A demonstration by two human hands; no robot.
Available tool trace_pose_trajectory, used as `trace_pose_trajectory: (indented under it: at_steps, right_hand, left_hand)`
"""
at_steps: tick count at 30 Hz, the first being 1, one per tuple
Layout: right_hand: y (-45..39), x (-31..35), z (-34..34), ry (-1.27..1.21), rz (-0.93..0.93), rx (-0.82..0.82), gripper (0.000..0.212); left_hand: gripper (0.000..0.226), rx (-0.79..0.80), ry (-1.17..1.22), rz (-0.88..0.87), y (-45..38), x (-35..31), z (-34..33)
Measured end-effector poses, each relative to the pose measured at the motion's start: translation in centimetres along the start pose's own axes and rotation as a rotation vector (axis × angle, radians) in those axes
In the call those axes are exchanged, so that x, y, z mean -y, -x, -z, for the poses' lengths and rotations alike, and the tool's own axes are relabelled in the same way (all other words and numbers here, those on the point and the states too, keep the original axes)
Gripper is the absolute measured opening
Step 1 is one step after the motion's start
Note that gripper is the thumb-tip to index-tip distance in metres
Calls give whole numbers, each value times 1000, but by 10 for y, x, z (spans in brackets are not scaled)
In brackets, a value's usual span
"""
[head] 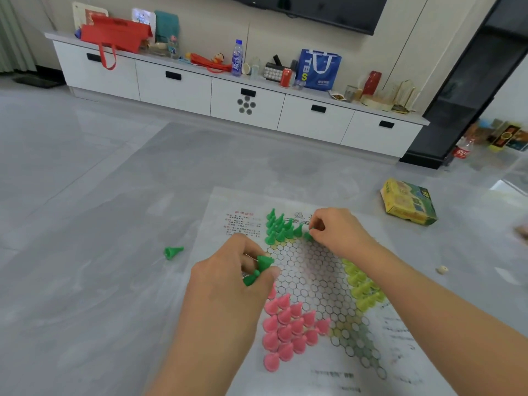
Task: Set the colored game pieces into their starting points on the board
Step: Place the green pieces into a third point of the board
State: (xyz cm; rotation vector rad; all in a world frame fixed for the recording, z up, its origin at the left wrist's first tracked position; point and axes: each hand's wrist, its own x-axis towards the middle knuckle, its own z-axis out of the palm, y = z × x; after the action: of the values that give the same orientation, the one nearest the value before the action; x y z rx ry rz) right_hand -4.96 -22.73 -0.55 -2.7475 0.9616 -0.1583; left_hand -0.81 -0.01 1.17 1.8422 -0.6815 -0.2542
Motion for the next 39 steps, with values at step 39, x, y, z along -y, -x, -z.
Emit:
trace_pose_trajectory:
  at_steps: [39]
  right_hand:
    - [113,80,37,-310,729,-283,9]
  left_hand:
    - [36,152,580,303,7,-12,9]
